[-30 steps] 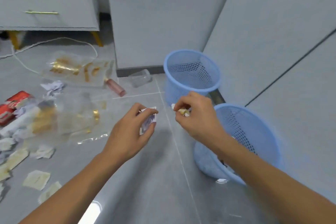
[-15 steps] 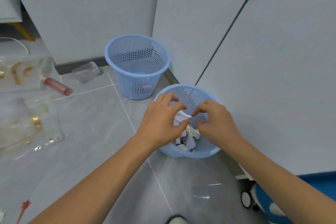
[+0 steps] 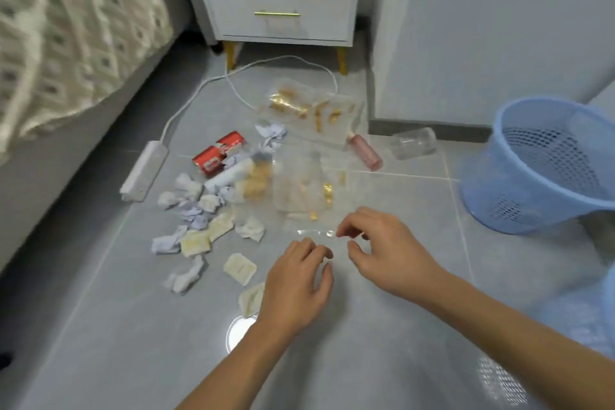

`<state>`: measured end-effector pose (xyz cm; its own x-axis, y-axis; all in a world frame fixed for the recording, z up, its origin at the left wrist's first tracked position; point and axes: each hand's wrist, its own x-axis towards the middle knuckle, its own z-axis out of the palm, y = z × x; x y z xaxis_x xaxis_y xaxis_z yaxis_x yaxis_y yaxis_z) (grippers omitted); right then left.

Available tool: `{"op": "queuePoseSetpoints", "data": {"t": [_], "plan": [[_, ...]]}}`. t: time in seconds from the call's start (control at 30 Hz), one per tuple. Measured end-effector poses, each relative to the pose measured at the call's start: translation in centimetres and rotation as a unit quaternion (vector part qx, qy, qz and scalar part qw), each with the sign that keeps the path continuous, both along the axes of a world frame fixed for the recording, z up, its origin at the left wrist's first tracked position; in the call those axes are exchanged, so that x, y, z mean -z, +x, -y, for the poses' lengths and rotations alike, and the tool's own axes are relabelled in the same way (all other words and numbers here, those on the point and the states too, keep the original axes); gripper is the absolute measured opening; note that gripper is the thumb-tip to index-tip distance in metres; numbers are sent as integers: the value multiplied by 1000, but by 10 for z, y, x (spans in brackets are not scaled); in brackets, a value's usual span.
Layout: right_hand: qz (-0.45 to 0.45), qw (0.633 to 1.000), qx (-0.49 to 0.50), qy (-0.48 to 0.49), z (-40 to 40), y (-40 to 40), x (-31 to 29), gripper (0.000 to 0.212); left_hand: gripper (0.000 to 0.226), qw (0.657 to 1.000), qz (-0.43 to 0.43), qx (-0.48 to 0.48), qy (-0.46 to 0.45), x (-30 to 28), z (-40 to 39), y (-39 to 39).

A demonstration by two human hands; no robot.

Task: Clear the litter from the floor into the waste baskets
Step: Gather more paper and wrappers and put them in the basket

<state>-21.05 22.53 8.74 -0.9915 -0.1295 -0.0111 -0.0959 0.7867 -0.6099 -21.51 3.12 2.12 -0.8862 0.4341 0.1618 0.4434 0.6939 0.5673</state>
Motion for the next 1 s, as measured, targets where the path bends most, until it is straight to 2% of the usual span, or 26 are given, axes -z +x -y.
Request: {"op": "queuePoseSetpoints", "data": {"t": [0.17,0.37,0.43,0.5,0.57,0.63,0.7,0.8,0.93,1.0], "plan": [[83,985,-144,52,87,-53,54,40,40,987,45,-129,-85,53,103,-7],[100,966,-215,98,145,-92,111,63,91,964,159,-143,-158,81,126,-4],[89,963,-222,125,151,-97,125,66,97,959,168,-137,-180,84,120,-9],[66,957,-231,164,153,-101,135,67,85,959,159,-134,-194,85,116,-13],[32,952,-236,195,153,-102,140,65,60,965,116,-128,-195,86,115,-14],[0,949,-238,205,154,-100,141,58,35,973,80,-121,-179,89,118,-11],[-26,950,-233,206,153,-94,143,53,20,978,73,-122,-152,93,121,-7],[-31,959,-217,177,149,-85,146,50,14,981,82,-124,-126,94,124,3],[4,962,-217,167,142,-79,147,15,8,987,59,-112,-101,92,124,9],[17,965,-212,152,135,-75,142,6,11,990,44,-109,-77,84,120,2]]}}
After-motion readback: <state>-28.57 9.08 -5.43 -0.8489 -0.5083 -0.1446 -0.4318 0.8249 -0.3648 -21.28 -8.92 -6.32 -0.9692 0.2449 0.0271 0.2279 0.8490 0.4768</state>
